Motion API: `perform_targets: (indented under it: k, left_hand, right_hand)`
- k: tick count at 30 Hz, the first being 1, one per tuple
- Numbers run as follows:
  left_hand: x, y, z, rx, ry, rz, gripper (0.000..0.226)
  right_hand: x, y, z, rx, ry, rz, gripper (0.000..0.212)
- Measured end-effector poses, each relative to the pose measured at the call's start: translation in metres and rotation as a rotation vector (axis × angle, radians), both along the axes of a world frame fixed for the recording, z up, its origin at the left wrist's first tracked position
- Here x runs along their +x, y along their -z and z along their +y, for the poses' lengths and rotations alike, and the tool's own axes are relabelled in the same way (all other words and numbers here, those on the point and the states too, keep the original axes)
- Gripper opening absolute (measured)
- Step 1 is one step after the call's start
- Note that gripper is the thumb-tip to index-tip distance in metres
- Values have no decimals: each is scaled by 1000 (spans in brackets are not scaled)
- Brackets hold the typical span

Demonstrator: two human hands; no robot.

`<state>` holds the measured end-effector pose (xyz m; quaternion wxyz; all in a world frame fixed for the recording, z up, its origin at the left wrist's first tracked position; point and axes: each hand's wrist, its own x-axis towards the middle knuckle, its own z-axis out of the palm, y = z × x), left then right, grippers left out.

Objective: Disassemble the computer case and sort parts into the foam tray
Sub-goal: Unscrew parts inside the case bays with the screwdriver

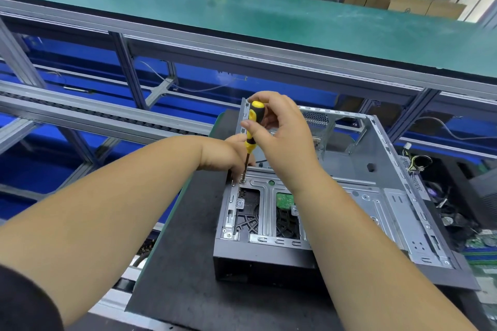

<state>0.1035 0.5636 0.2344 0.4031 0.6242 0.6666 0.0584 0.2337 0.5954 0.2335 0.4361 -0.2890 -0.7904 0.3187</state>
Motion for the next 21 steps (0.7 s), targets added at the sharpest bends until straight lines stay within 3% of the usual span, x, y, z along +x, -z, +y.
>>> perform_targets:
  k: [2,5,10,14,17,21]
  left_hand:
    - [1,-2,0,32,3,39,13]
    - [3,-1,5,37,41,54,40]
    - [3,1,6,82,3,11,32]
    - [-6,8,5,101,134,155,12]
    - [-9,16,3,224,180,218,23]
    - [-11,25,2,401,232,224,18]
  right_hand:
    - [2,0,1,-56,-12,11,36]
    - [6,1,0,-137,-91,22,39]
    - [11,6,-3,-146,-151,46,35]
    - [4,7,-7,-20,-137,88,37]
    - [0,5,-10,-13,-185,119,38]
    - [-1,4,-14,-132,-317,115,41]
